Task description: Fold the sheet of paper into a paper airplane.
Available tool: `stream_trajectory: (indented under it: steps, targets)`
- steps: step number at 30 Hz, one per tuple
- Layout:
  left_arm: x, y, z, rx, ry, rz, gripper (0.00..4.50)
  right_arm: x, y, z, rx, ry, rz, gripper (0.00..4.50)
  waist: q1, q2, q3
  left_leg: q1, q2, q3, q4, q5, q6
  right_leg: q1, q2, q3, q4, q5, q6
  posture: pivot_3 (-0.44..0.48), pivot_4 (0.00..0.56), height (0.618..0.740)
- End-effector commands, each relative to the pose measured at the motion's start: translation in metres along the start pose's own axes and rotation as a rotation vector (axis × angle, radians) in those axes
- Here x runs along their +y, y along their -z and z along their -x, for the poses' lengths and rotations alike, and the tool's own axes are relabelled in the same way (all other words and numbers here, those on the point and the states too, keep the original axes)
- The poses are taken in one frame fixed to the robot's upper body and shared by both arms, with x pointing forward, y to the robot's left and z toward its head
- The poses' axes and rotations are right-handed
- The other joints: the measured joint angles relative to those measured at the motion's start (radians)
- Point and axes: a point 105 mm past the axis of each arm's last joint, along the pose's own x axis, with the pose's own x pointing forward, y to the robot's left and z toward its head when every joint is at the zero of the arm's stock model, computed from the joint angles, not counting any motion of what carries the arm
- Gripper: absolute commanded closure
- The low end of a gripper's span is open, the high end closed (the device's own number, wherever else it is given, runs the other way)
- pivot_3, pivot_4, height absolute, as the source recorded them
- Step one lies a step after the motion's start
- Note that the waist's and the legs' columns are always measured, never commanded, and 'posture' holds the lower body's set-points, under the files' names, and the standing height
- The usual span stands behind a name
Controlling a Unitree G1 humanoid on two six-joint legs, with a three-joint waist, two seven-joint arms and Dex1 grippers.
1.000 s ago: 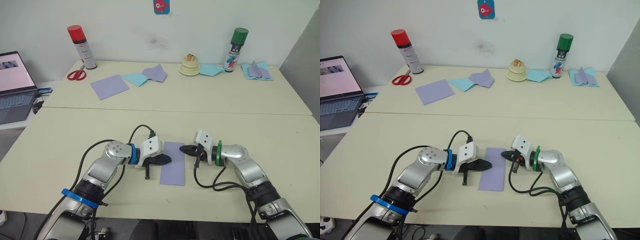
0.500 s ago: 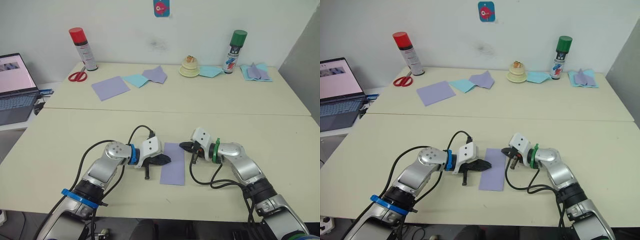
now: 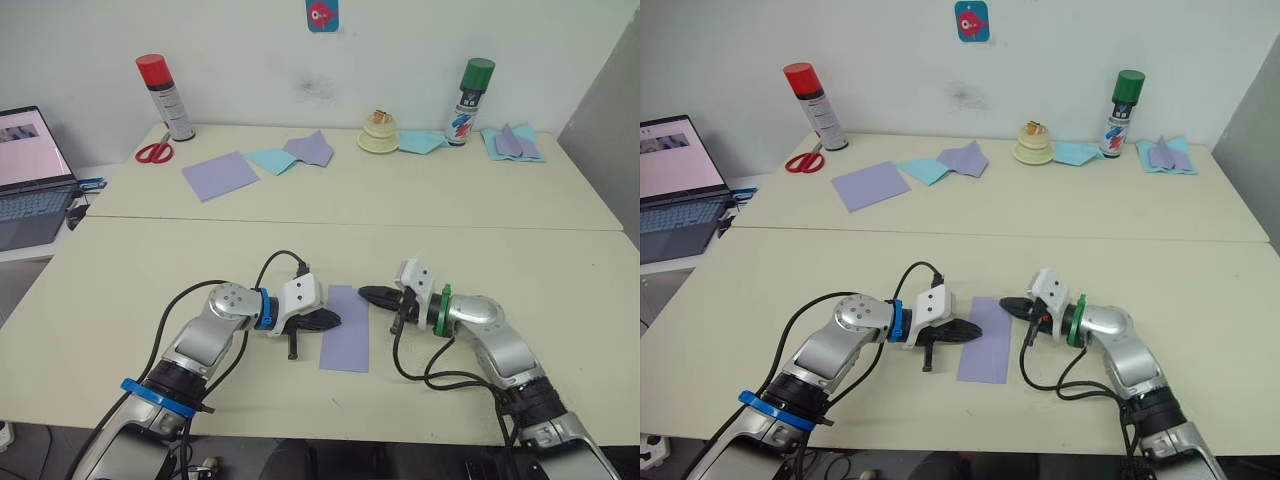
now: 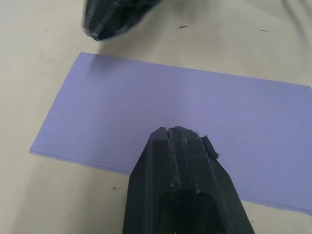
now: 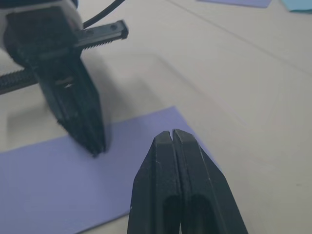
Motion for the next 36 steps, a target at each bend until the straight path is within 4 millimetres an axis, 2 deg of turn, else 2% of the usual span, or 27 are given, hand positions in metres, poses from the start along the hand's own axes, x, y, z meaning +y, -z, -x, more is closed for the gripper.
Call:
stream_trajectory:
  steps: [1, 4, 11, 21, 25, 26, 28, 31, 34, 36]
  targets:
    - [-0.006, 0.026, 0.001, 0.100, 0.019, 0.049, 4.50, 0.012, 0.000, -0.002, 0.018, -0.058, 0.031, 4.47, 0.000, 0.000, 0.000, 0.000, 0.000, 0.000, 0.000, 0.000, 0.000, 0.000, 0.000, 0.000, 0.000, 0.000, 0.000, 0.000, 0.150, 0.717]
    - [-0.006, 0.025, 0.001, 0.100, 0.021, 0.047, 4.50, 0.011, 0.013, -0.004, 0.079, -0.043, 0.042, 4.47, 0.000, 0.000, 0.000, 0.000, 0.000, 0.000, 0.000, 0.000, 0.000, 0.000, 0.000, 0.000, 0.000, 0.000, 0.000, 0.000, 0.150, 0.717]
    - [-0.008, 0.027, 0.001, 0.108, 0.028, 0.041, 4.50, -0.011, 0.036, 0.003, 0.176, 0.064, 0.014, 4.47, 0.000, 0.000, 0.000, 0.001, 0.000, 0.000, 0.000, 0.000, 0.000, 0.001, 0.000, 0.000, 0.000, 0.000, 0.000, 0.000, 0.150, 0.717]
    - [-0.010, 0.027, 0.001, 0.112, 0.032, 0.038, 4.50, -0.028, 0.051, 0.001, 0.275, 0.191, 0.005, 4.47, 0.000, 0.000, -0.001, 0.002, 0.000, 0.000, 0.000, 0.000, 0.000, 0.001, 0.000, 0.000, 0.000, 0.000, 0.000, 0.000, 0.150, 0.717]
    - [-0.010, 0.028, 0.001, 0.113, 0.034, 0.040, 4.50, -0.035, 0.048, -0.001, 0.257, 0.233, 0.015, 4.47, 0.000, -0.001, -0.002, 0.002, 0.000, 0.000, 0.000, 0.000, 0.000, 0.002, 0.000, 0.000, 0.000, 0.000, 0.000, 0.000, 0.150, 0.717]
    - [-0.011, 0.028, 0.001, 0.113, 0.034, 0.040, 4.50, -0.036, 0.040, -0.003, 0.214, 0.234, 0.027, 4.47, -0.001, -0.001, -0.002, 0.002, 0.000, 0.000, 0.000, 0.000, 0.000, 0.002, 0.000, 0.000, 0.000, 0.000, 0.000, 0.000, 0.150, 0.717]
    - [-0.011, 0.028, 0.001, 0.112, 0.034, 0.042, 4.50, -0.036, 0.011, -0.005, 0.044, 0.232, 0.058, 4.47, -0.001, -0.001, -0.002, 0.002, 0.000, 0.000, 0.000, 0.000, 0.000, 0.002, 0.000, 0.000, 0.000, 0.000, 0.000, 0.000, 0.150, 0.717]
    - [-0.011, 0.028, 0.001, 0.112, 0.032, 0.044, 4.50, -0.035, -0.014, -0.003, -0.091, 0.222, 0.072, 4.47, -0.001, 0.001, 0.000, 0.001, 0.000, 0.000, 0.000, 0.000, 0.000, 0.001, 0.000, 0.000, 0.000, 0.000, 0.000, 0.000, 0.150, 0.717]
    - [-0.011, 0.029, 0.001, 0.112, 0.032, 0.046, 4.50, -0.029, -0.020, -0.003, -0.124, 0.175, 0.069, 4.47, -0.001, 0.001, 0.001, -0.001, 0.000, 0.000, -0.001, 0.000, 0.000, -0.001, 0.000, 0.000, 0.000, 0.000, 0.000, 0.000, 0.150, 0.717]
    - [-0.012, 0.028, 0.000, 0.111, 0.034, 0.045, 4.50, -0.017, -0.008, -0.008, -0.057, 0.093, 0.066, 4.47, -0.001, 0.001, 0.001, -0.001, 0.000, 0.000, -0.001, 0.000, 0.000, -0.001, 0.000, 0.000, 0.000, 0.000, 0.000, 0.000, 0.150, 0.717]
